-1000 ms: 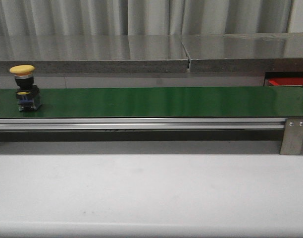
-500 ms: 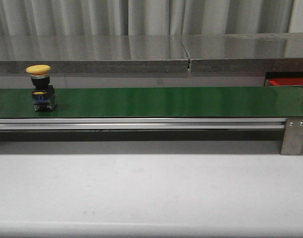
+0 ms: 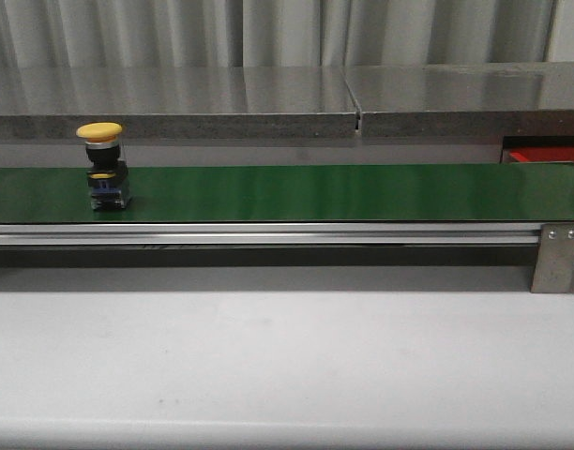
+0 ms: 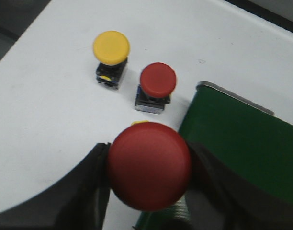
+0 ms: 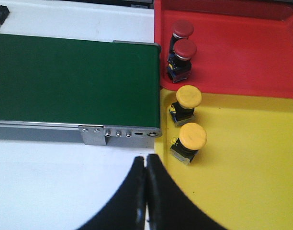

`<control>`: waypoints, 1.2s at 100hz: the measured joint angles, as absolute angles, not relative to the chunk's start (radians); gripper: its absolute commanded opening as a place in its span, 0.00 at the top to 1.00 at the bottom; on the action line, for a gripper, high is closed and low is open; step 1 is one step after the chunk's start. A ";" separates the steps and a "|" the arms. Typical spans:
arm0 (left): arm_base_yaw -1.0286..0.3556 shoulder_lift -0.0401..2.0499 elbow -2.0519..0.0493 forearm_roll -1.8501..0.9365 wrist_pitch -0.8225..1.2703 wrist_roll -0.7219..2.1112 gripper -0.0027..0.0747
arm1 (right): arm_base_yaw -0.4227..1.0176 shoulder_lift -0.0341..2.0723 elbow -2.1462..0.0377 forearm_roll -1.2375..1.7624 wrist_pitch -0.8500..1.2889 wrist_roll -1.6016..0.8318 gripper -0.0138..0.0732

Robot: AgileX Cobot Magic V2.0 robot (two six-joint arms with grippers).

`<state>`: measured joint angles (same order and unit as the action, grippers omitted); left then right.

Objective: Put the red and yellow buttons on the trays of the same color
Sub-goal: 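Set the red button on the belt's start and open the left gripper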

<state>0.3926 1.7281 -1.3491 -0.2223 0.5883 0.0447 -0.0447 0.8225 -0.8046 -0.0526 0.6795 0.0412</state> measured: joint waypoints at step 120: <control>0.233 1.692 -1.322 -0.224 0.590 0.045 0.26 | -0.045 0.823 -0.805 -0.053 0.679 0.041 0.92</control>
<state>0.2326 1.6918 -1.3218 -0.2242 0.5900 0.0447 -0.0447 0.8225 -0.8046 -0.0526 0.6795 0.0412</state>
